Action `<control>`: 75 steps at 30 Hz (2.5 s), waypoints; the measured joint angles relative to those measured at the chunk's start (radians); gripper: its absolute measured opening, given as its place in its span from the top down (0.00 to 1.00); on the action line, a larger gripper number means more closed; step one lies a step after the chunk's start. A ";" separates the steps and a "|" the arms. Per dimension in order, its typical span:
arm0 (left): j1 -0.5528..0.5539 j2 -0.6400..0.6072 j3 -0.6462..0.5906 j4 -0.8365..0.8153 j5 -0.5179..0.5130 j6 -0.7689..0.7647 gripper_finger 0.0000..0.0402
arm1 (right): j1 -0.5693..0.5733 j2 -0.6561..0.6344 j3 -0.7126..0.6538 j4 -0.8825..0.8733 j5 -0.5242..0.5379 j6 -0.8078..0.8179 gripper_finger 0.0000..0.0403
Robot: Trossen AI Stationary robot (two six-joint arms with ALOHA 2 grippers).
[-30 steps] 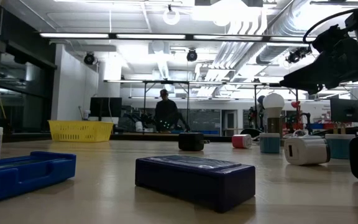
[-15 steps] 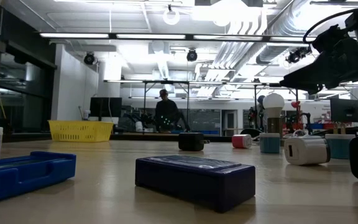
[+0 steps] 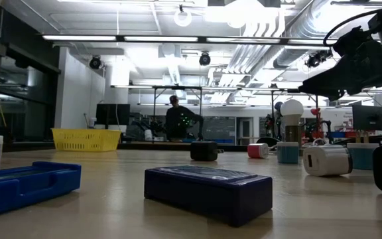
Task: Pick & Place Office items
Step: Put the white digital timer into the yellow bin
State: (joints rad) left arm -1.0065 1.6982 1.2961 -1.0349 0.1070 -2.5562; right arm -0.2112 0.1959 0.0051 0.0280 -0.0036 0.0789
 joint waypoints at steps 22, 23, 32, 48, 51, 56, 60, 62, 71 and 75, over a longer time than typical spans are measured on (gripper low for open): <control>-0.020 0.099 -0.006 -0.038 0.018 -0.112 0.73 | 0.000 0.000 0.000 -0.001 0.000 0.000 0.61; -0.020 0.099 -0.007 -0.039 0.019 -0.112 0.73 | 0.000 0.000 0.000 -0.001 0.000 0.000 0.61; -0.019 0.135 -0.008 -0.042 0.019 -0.114 0.73 | 0.000 0.000 0.000 -0.001 0.000 0.000 0.61; -0.020 0.152 -0.009 -0.057 0.009 -0.111 0.73 | 0.000 0.000 0.000 0.000 0.000 0.000 0.61; -0.020 0.152 -0.009 -0.053 0.009 -0.107 0.73 | 0.000 0.000 0.000 0.000 0.000 0.000 0.61; -0.020 0.152 -0.009 -0.045 0.007 -0.066 0.73 | 0.000 0.000 0.000 0.000 0.000 0.000 0.61; -0.020 0.152 -0.009 -0.046 -0.005 -0.021 0.73 | 0.000 0.000 0.000 0.000 0.000 0.000 0.61; -0.021 0.152 -0.009 -0.048 -0.012 0.007 0.73 | 0.000 0.000 0.000 0.000 0.000 0.000 0.61; -0.024 0.152 -0.009 -0.048 -0.034 0.048 0.69 | 0.000 0.000 0.000 -0.001 0.000 0.000 0.61; -0.031 0.152 -0.009 -0.049 -0.044 0.051 0.64 | 0.000 0.000 0.000 -0.001 0.000 0.000 0.61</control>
State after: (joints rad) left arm -1.0380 1.8503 1.2873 -1.0836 0.0626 -2.5053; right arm -0.2111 0.1955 0.0051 0.0273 -0.0036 0.0789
